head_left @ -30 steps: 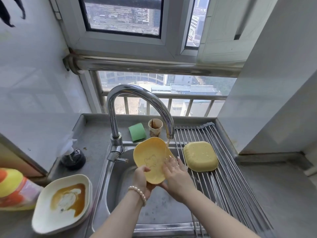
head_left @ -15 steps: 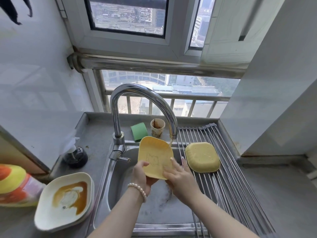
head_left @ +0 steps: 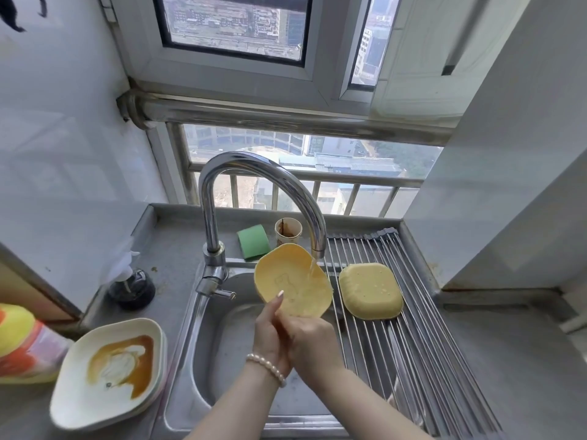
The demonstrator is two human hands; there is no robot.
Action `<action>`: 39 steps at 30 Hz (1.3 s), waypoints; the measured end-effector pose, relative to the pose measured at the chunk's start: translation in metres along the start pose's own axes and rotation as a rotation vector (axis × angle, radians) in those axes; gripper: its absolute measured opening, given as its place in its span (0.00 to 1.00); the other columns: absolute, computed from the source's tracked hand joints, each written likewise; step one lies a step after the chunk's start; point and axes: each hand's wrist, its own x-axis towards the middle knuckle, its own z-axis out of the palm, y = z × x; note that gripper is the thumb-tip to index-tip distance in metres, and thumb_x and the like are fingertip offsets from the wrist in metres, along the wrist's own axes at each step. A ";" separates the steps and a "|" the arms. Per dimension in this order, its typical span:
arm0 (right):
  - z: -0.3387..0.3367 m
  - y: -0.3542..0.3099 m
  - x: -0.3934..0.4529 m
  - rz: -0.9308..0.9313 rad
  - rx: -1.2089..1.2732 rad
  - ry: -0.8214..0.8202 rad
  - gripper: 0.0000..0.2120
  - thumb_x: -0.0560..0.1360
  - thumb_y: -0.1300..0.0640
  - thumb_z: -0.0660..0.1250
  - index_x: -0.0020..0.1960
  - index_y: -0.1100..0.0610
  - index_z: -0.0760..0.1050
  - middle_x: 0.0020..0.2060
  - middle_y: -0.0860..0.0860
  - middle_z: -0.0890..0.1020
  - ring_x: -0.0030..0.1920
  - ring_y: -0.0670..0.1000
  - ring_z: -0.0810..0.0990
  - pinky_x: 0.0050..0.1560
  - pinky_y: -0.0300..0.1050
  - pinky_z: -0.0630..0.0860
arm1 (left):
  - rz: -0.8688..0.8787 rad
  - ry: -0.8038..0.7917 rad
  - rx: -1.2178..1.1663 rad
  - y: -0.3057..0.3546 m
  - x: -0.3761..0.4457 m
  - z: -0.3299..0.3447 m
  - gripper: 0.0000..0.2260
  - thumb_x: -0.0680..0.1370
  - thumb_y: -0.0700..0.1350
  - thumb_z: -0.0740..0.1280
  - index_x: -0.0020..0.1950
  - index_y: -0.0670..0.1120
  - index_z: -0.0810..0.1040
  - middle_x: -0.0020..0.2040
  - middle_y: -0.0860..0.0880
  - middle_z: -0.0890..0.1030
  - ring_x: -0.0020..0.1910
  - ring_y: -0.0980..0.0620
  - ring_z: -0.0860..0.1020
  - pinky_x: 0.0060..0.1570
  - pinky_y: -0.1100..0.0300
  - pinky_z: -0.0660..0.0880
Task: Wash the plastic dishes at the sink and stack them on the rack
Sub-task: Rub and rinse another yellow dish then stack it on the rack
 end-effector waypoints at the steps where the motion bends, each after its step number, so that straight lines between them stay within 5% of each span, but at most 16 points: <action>1: 0.002 0.001 -0.001 -0.014 0.059 -0.007 0.06 0.70 0.58 0.65 0.41 0.52 0.80 0.26 0.45 0.77 0.25 0.45 0.74 0.24 0.38 0.68 | 0.012 0.013 0.026 0.002 0.001 0.001 0.15 0.78 0.49 0.63 0.52 0.38 0.78 0.42 0.41 0.83 0.45 0.41 0.80 0.50 0.49 0.75; 4: 0.001 0.020 -0.010 -0.071 0.177 -0.093 0.13 0.79 0.51 0.61 0.43 0.54 0.81 0.36 0.47 0.83 0.36 0.49 0.81 0.36 0.43 0.78 | 0.041 0.057 0.108 0.011 0.007 0.001 0.20 0.81 0.54 0.57 0.53 0.38 0.78 0.43 0.40 0.85 0.47 0.41 0.81 0.45 0.50 0.76; 9: -0.012 0.054 -0.011 -0.087 -0.229 -0.213 0.18 0.74 0.43 0.59 0.45 0.52 0.84 0.47 0.46 0.85 0.53 0.50 0.83 0.56 0.56 0.78 | 0.018 0.154 0.282 0.016 0.017 -0.009 0.25 0.80 0.61 0.54 0.56 0.41 0.78 0.50 0.39 0.84 0.49 0.39 0.82 0.41 0.49 0.79; 11: -0.007 0.052 -0.009 -0.063 -0.358 -0.267 0.13 0.71 0.46 0.67 0.44 0.55 0.84 0.46 0.50 0.85 0.54 0.55 0.83 0.59 0.59 0.75 | -0.031 0.132 0.248 0.020 0.017 -0.011 0.26 0.81 0.61 0.53 0.54 0.41 0.78 0.49 0.38 0.84 0.48 0.39 0.81 0.45 0.47 0.79; 14: -0.002 0.037 -0.003 -0.093 -0.271 -0.184 0.14 0.50 0.62 0.81 0.29 0.56 0.77 0.28 0.50 0.80 0.32 0.51 0.82 0.45 0.44 0.80 | -0.044 0.065 0.173 0.020 0.013 -0.011 0.18 0.79 0.51 0.59 0.55 0.38 0.78 0.49 0.38 0.83 0.48 0.39 0.80 0.51 0.47 0.76; 17: -0.002 0.004 0.009 -0.020 -0.112 -0.069 0.08 0.55 0.64 0.71 0.26 0.54 0.73 0.20 0.49 0.73 0.20 0.49 0.72 0.21 0.37 0.65 | -0.054 0.004 0.090 0.006 0.007 -0.008 0.11 0.73 0.43 0.64 0.51 0.37 0.77 0.41 0.40 0.81 0.43 0.41 0.79 0.51 0.49 0.74; 19: 0.006 -0.005 0.006 0.076 0.065 -0.010 0.07 0.65 0.60 0.62 0.32 0.54 0.78 0.23 0.48 0.77 0.23 0.49 0.75 0.22 0.39 0.65 | -0.041 0.012 0.078 0.004 0.006 -0.004 0.11 0.77 0.45 0.63 0.50 0.37 0.77 0.38 0.42 0.80 0.39 0.43 0.78 0.45 0.51 0.75; 22: 0.010 0.014 -0.009 0.121 0.296 -0.019 0.08 0.72 0.55 0.65 0.43 0.53 0.83 0.35 0.46 0.84 0.34 0.47 0.81 0.34 0.41 0.77 | -0.001 0.060 0.046 0.019 0.010 -0.001 0.18 0.81 0.51 0.59 0.53 0.37 0.77 0.43 0.39 0.83 0.46 0.39 0.80 0.47 0.47 0.75; 25: 0.002 0.039 -0.019 -0.085 0.019 -0.162 0.09 0.72 0.50 0.66 0.38 0.51 0.82 0.37 0.44 0.84 0.40 0.47 0.83 0.50 0.49 0.79 | -0.006 0.091 0.124 0.026 0.014 -0.007 0.20 0.81 0.55 0.56 0.54 0.39 0.77 0.46 0.39 0.84 0.50 0.38 0.79 0.49 0.46 0.75; 28: -0.001 0.036 -0.014 0.003 -0.357 -0.350 0.17 0.73 0.43 0.61 0.44 0.52 0.84 0.48 0.49 0.85 0.54 0.56 0.82 0.59 0.66 0.74 | -0.052 0.107 0.101 0.024 0.014 -0.013 0.22 0.80 0.57 0.56 0.56 0.40 0.78 0.49 0.38 0.84 0.52 0.37 0.79 0.52 0.45 0.75; 30: 0.001 0.020 -0.012 0.014 -0.441 -0.346 0.12 0.67 0.50 0.73 0.46 0.57 0.84 0.49 0.54 0.85 0.55 0.59 0.82 0.61 0.66 0.72 | -0.061 0.093 0.055 0.021 0.013 -0.013 0.20 0.80 0.54 0.58 0.57 0.39 0.77 0.51 0.38 0.83 0.53 0.38 0.79 0.51 0.46 0.74; 32: 0.006 0.003 -0.010 0.015 -0.267 -0.256 0.10 0.59 0.62 0.76 0.40 0.56 0.83 0.39 0.51 0.85 0.46 0.53 0.84 0.57 0.55 0.78 | -0.076 0.056 0.032 0.015 0.008 -0.011 0.16 0.80 0.49 0.60 0.54 0.37 0.77 0.46 0.38 0.84 0.49 0.39 0.80 0.49 0.48 0.74; 35: 0.006 -0.012 -0.006 0.057 0.102 -0.218 0.04 0.62 0.63 0.70 0.34 0.55 0.78 0.28 0.48 0.78 0.29 0.48 0.76 0.35 0.39 0.75 | -0.123 0.067 0.058 0.008 0.007 -0.010 0.16 0.78 0.50 0.62 0.49 0.36 0.76 0.36 0.41 0.81 0.39 0.43 0.78 0.45 0.51 0.75; 37: -0.003 -0.008 -0.006 0.117 0.250 -0.325 0.07 0.73 0.56 0.64 0.39 0.55 0.79 0.32 0.49 0.79 0.32 0.51 0.77 0.32 0.42 0.72 | -0.113 0.081 0.060 0.010 0.009 -0.010 0.22 0.79 0.55 0.60 0.52 0.35 0.76 0.37 0.40 0.82 0.41 0.42 0.79 0.47 0.50 0.75; 39: -0.014 0.006 -0.005 0.087 0.201 -0.452 0.18 0.79 0.45 0.54 0.46 0.54 0.79 0.40 0.50 0.82 0.41 0.54 0.80 0.40 0.48 0.75 | -0.097 0.051 0.071 0.014 0.012 -0.014 0.26 0.80 0.59 0.57 0.55 0.35 0.77 0.44 0.37 0.84 0.47 0.39 0.80 0.49 0.47 0.75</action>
